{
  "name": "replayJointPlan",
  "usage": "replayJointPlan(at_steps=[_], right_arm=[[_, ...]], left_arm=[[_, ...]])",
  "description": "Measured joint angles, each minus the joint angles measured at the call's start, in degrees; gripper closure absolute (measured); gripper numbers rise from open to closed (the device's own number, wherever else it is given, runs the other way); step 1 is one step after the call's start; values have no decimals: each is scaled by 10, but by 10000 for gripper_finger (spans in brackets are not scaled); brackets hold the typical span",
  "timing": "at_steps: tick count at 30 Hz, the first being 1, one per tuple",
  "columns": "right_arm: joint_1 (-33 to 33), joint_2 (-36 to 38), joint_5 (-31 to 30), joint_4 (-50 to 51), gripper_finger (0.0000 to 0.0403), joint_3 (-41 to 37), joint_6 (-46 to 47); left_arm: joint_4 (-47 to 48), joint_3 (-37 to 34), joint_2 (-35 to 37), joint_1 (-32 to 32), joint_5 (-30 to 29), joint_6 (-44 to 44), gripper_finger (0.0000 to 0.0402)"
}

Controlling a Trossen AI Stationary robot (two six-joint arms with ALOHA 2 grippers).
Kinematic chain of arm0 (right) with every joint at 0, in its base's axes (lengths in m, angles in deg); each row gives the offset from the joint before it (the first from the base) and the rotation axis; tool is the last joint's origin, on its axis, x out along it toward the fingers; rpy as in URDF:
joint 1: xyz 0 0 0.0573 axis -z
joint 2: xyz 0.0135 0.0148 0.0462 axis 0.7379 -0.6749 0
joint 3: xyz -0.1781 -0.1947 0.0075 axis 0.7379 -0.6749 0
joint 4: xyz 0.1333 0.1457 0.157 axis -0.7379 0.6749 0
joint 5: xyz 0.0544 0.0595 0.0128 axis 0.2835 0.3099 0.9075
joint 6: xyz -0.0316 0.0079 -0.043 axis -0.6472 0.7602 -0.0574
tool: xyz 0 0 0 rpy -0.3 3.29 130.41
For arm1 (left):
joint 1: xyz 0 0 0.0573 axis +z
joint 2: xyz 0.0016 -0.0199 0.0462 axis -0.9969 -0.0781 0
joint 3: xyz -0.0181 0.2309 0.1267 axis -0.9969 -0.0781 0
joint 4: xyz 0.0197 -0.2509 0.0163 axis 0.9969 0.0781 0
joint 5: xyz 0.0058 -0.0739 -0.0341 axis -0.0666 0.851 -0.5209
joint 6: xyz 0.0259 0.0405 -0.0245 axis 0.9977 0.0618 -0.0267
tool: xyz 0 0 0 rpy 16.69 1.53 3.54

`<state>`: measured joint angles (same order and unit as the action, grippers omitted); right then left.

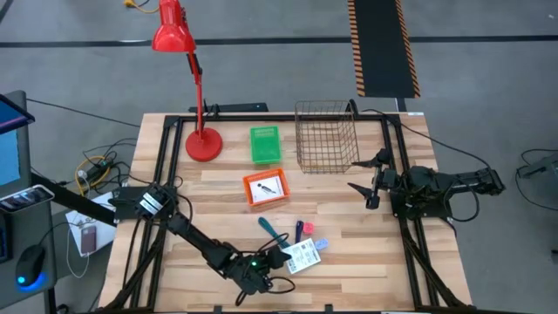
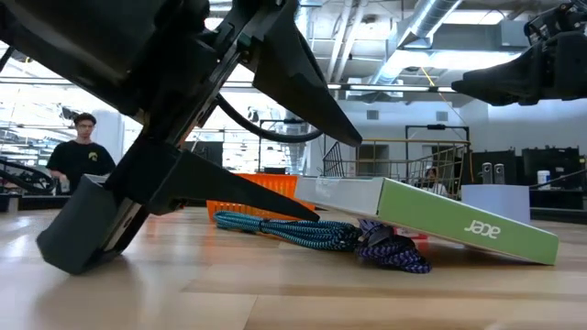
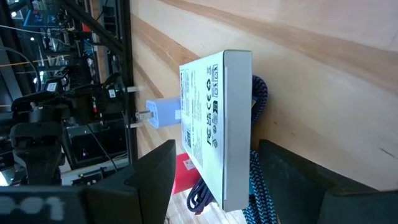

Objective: Pick and place items into bin
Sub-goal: Put the white box into the orange bin

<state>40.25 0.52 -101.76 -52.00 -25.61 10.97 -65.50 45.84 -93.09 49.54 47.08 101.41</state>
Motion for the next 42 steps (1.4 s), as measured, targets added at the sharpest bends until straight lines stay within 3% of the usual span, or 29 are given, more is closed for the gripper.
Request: replayJointPlan(at_steps=[42], right_arm=[[0,0,0,0,85,0,0]], left_arm=[[-1,0,0,12,20,9,184]])
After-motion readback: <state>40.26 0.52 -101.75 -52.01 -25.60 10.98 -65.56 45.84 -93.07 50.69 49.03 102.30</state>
